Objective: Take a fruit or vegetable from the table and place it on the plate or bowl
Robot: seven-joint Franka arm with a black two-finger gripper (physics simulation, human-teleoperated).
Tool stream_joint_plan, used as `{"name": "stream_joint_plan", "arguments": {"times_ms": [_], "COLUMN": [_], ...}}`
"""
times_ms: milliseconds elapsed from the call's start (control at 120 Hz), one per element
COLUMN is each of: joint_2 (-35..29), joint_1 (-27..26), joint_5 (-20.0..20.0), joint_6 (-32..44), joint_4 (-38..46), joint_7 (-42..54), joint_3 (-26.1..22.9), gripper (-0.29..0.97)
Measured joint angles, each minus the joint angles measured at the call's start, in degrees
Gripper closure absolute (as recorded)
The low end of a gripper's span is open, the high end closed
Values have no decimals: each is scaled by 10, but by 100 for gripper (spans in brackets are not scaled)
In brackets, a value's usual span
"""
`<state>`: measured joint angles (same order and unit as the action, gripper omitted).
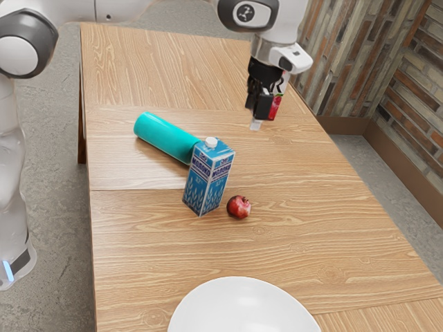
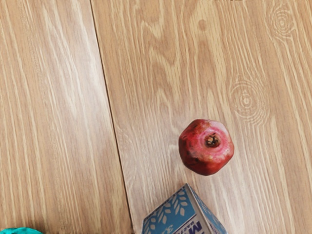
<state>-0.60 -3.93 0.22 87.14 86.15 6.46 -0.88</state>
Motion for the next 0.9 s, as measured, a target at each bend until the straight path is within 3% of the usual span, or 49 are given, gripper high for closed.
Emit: {"name": "stream_joint_plan", "arguments": {"times_ms": [367,475,708,900], "joint_2": [10,38,37,59], "joint_1": [22,73,-40,-9], "joint_5": [-1,23,42,47], "joint_6": [3,2,-23,-29], "joint_4": [-7,-70,-83,-85], "joint_7": [-16,23,130,227], "joint_3": [1,-66,-103,-102], "gripper": [0,0,0,0]}}
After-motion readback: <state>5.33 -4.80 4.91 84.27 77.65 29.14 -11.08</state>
